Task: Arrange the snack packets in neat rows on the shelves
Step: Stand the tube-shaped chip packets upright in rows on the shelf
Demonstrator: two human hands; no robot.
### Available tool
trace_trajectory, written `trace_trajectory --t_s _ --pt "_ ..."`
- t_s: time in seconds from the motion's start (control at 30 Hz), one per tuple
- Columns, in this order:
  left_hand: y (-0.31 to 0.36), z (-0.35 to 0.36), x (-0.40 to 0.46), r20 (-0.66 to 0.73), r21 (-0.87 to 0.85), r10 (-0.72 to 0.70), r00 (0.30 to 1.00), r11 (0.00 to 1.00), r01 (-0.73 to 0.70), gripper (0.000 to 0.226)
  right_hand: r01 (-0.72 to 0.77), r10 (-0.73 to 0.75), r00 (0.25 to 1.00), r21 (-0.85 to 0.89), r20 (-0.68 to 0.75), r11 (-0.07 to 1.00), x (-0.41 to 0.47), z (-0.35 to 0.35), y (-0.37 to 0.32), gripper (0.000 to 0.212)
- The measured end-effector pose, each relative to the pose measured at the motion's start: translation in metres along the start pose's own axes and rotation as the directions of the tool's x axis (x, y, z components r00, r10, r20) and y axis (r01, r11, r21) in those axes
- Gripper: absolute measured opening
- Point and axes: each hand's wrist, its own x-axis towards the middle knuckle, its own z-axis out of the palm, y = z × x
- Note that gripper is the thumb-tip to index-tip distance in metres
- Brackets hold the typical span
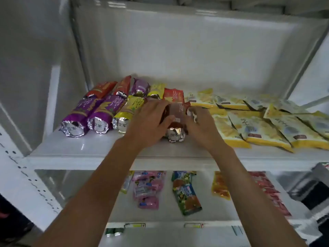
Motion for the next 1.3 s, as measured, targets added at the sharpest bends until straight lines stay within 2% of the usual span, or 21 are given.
trace_trajectory --t_s 0.13,0.2,0.3,0.43,0.6,0.7,0.87,1.1,1.17,1.23,1.3 --pt "-0.005 0.015 0.006 0.017 0.140 -0.045 0.999 0.989 0.042 0.064 -0.083 0.077 0.993 0.062 0.088 0.995 0.022 -0.005 -0.005 0.026" --pt "-0.008 0.028 0.002 -0.037 0.244 -0.031 0.999 0.969 0.039 0.064 -0.154 0.145 0.982 0.069 0.120 0.986 0.035 -0.003 -0.006 0.025" --pt "-0.013 0.042 -0.005 -0.121 0.347 0.002 0.993 0.937 0.040 0.050 -0.245 0.228 0.960 0.097 0.160 0.965 0.052 -0.001 -0.008 0.016" --pt "-0.014 0.041 -0.008 -0.137 0.408 0.055 0.989 0.913 0.006 0.046 -0.313 0.279 0.941 0.174 0.194 0.934 0.058 0.007 -0.010 0.028" --pt "-0.015 0.037 -0.009 -0.115 0.413 0.073 0.991 0.911 -0.019 0.053 -0.399 0.357 0.915 0.308 0.187 0.864 0.054 0.013 -0.005 0.013" --pt "-0.014 0.036 -0.010 -0.101 0.387 0.044 0.994 0.922 -0.001 0.057 -0.428 0.395 0.902 0.498 0.176 0.755 0.049 0.007 -0.005 0.006" --pt "-0.014 0.035 -0.009 -0.175 0.278 0.074 0.982 0.960 -0.023 0.062 -0.364 0.425 0.902 0.659 0.074 0.658 0.048 -0.008 0.001 0.022" --pt "-0.017 0.039 -0.002 -0.144 0.227 -0.001 0.990 0.973 0.034 0.071 -0.325 0.423 0.905 0.722 0.050 0.611 0.047 -0.019 0.006 0.024" --pt "-0.012 0.033 0.004 -0.165 0.193 -0.015 0.986 0.980 0.047 0.076 -0.306 0.411 0.909 0.768 0.061 0.563 0.046 -0.015 0.005 0.038" --pt "-0.004 0.026 0.011 -0.145 0.097 -0.015 0.989 0.995 0.029 0.074 -0.276 0.383 0.921 0.811 0.070 0.516 0.045 -0.013 0.000 0.042" --pt "0.001 0.022 0.014 -0.068 -0.155 -0.072 0.995 0.986 0.061 0.060 -0.250 0.343 0.935 0.855 0.091 0.454 0.045 -0.011 -0.005 0.043"
